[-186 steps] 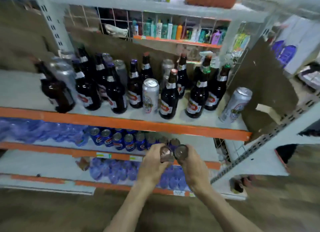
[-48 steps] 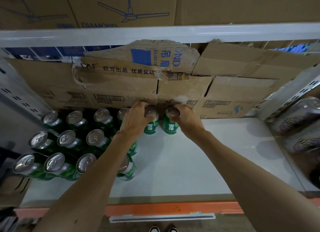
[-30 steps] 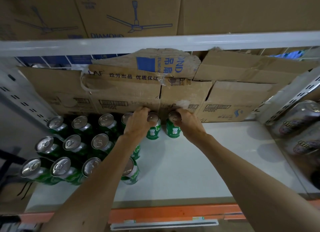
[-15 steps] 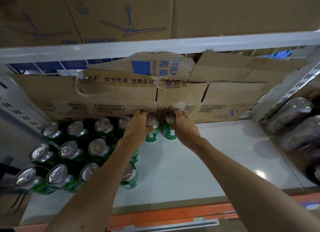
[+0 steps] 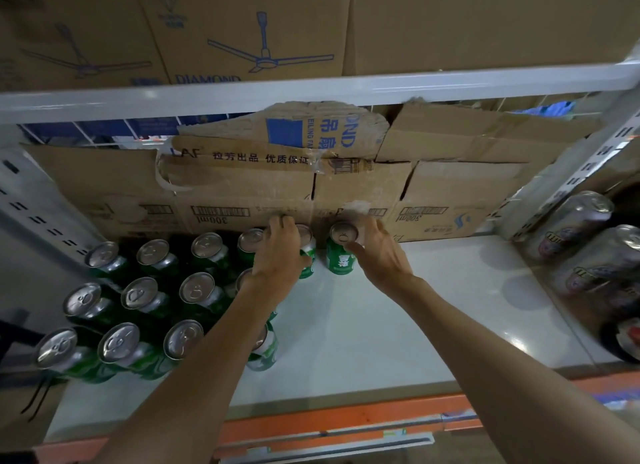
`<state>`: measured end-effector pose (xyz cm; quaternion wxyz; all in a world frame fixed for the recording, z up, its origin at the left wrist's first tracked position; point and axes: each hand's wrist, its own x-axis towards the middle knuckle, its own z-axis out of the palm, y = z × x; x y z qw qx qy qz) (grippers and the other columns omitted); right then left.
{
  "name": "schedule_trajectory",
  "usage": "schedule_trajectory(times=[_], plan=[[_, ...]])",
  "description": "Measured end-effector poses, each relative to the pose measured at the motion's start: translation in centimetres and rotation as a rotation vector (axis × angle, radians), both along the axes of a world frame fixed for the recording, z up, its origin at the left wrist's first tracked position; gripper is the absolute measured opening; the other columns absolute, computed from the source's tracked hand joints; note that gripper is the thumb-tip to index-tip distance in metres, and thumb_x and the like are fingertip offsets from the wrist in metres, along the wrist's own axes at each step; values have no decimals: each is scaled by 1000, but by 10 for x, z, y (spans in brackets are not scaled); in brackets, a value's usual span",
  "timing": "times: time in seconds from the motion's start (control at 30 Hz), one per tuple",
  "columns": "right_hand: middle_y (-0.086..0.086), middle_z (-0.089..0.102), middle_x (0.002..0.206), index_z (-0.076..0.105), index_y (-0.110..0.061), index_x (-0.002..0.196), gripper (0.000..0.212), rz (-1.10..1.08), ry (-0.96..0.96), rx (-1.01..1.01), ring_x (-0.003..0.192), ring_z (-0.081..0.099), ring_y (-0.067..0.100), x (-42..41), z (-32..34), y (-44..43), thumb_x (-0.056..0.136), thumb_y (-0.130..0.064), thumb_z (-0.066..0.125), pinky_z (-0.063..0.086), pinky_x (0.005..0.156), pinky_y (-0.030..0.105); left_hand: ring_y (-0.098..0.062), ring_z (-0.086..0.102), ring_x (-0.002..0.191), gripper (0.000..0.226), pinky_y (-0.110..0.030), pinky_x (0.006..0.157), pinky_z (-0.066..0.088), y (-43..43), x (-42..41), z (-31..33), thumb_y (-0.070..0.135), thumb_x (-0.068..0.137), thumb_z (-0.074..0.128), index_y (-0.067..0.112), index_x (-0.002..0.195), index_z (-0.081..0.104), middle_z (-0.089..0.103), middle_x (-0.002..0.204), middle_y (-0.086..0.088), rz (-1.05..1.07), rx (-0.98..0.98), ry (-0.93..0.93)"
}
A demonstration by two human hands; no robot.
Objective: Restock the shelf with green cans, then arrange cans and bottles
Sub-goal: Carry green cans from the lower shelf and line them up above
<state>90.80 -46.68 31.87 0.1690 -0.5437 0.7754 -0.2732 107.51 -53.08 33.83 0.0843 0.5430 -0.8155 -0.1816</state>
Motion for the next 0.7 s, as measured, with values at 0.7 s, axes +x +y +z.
schedule_trajectory(times=[0.7], plan=[[20,59,117,54,-7,115,27,-966,263,-8,110,57,38,-236,133,500,95,-24,51,44,87,43,-31,64,97,30,-46,79,55,411,-379,115,35,85,50,17,107,60,60,102,-8,-1143,-196,18]])
